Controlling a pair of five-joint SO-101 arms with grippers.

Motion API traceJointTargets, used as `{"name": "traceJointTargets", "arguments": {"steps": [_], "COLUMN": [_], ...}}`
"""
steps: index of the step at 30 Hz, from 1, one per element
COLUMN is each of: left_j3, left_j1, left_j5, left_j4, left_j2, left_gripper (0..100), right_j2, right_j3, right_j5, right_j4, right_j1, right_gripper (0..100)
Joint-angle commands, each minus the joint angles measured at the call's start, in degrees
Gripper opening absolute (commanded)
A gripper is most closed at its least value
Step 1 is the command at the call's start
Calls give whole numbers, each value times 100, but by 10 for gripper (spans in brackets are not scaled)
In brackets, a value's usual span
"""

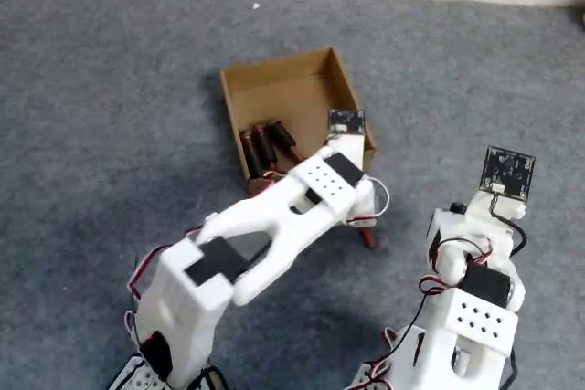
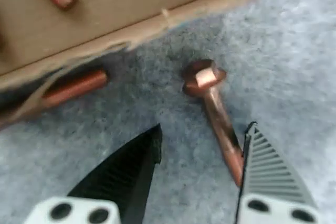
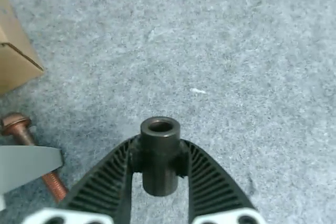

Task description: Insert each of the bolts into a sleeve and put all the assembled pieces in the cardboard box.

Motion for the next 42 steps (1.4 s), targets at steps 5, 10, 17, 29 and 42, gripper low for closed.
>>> {"name": "traceJointTargets", "arguments": {"steps": [5, 10, 17, 29, 42], "left_j3": [-629, -611, -602, 321, 3002], "left_j1": [57, -22, -127, -119, -295], "left_j5": [44, 18, 18, -387, -1301], "left_j4": [-18, -149, -176, 352, -756], "left_j2": [400, 418, 365, -1727, -4927], "left_gripper": [156, 11, 5, 4, 4], "right_j2": [-127, -127, -127, -145, -171], "right_j3": [-48, -48, -40, -40, -101], "right_j5": [-18, -18, -18, -18, -281], "right_j4": [-180, -180, -180, -163, 497], "right_j1": [48, 48, 48, 22, -796], "right_gripper": [5, 5, 5, 5, 5]}}
